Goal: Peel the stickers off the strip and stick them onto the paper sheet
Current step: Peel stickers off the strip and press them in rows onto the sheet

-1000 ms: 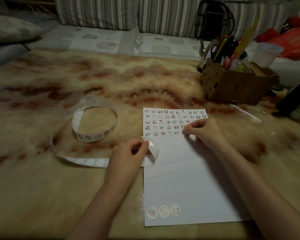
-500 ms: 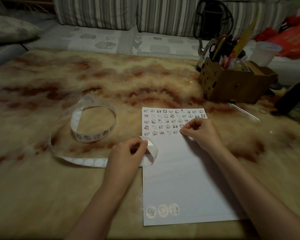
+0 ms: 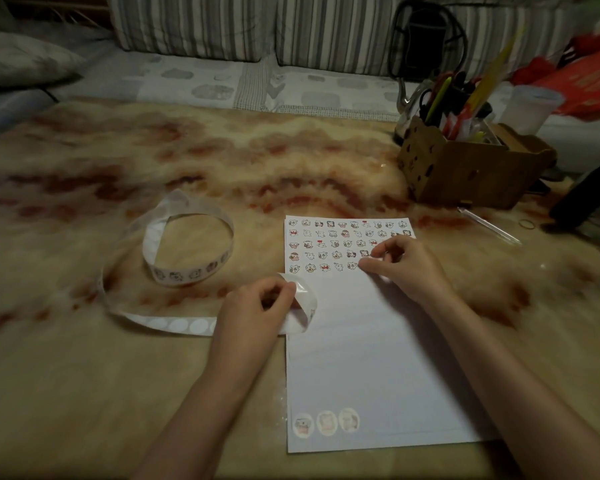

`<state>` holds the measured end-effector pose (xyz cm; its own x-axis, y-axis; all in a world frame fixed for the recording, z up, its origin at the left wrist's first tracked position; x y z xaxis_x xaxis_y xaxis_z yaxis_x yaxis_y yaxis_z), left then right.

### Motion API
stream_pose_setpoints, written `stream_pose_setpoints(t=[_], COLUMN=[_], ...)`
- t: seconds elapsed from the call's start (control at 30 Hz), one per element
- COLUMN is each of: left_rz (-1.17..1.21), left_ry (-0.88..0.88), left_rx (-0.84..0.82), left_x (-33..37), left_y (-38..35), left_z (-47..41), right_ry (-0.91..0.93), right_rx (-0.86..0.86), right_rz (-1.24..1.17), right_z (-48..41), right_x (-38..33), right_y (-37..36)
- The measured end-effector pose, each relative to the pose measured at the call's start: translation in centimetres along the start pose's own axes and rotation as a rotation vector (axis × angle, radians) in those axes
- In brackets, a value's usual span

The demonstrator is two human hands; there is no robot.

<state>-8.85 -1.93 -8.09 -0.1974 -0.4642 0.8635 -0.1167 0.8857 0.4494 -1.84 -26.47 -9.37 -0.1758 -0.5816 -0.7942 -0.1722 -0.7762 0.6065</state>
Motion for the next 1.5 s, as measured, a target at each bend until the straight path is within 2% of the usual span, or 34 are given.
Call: stream_pose_setpoints(t=[0.3, 0.57, 0.67, 0.73, 0.8, 0.9, 1.0, 1.23, 1.37, 1.5], left_rz=[0.012, 0.042, 0.210, 0.362, 0.472, 0.464, 0.465, 0.420, 0.499, 0.451], left_ry=[0.005, 0.003, -0.001, 0.061, 0.121, 0.114, 0.099, 0.050, 0.071, -0.004], left_rx=[0.004, 0.043, 0.105, 0.112, 0.100, 0.102, 0.105, 0.109, 0.109, 0.041], left_x=[0.1, 0.2, 0.8, 1.0, 1.1, 1.2, 1.2, 1.1, 1.1, 1.4], left_y=[0.1, 0.3, 1.0, 1.1, 0.9, 0.8, 0.8, 1.0, 0.9, 0.6], left_z=[0.1, -0.2, -0.5, -0.7, -0.8, -1.0, -1.1, -1.1, -1.0, -0.7], right_ry=[-0.023, -0.021, 0.017, 0.107, 0.202, 0.293, 0.328, 0.303, 0.280, 0.284], right_rx=[-0.042, 0.074, 0.068, 0.048, -0.064, -0.295, -0.380, -0.381, -0.354, -0.307], right_rz=[-0.036, 0.174, 0.029, -0.130, -0.249, -0.317, -0.361, -0.431, -0.476, -0.529], right_z=[-0.1, 0.1, 0.8, 2.2, 4.0, 6.7, 7.9, 8.0, 8.1, 7.9], right_x=[0.0, -0.5, -1.6, -3.4, -5.6, -8.1, -9.0, -8.4, -8.2, -8.3], right_y=[0.3, 0.0, 0.5, 0.3, -0.7, -3.1, -4.2, -4.4, -4.4, -4.2])
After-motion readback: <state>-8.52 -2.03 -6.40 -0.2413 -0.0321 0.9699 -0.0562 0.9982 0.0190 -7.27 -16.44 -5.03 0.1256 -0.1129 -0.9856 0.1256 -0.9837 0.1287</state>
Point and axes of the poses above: each hand's wrist, its own z-axis away from the middle knuckle, its own y-axis out of the back of the hand, x = y × z, the point moved 6 cm from there along -z, towards the middle knuckle, and after that the axes turned 5 degrees about -y, right-handed, at the moved point
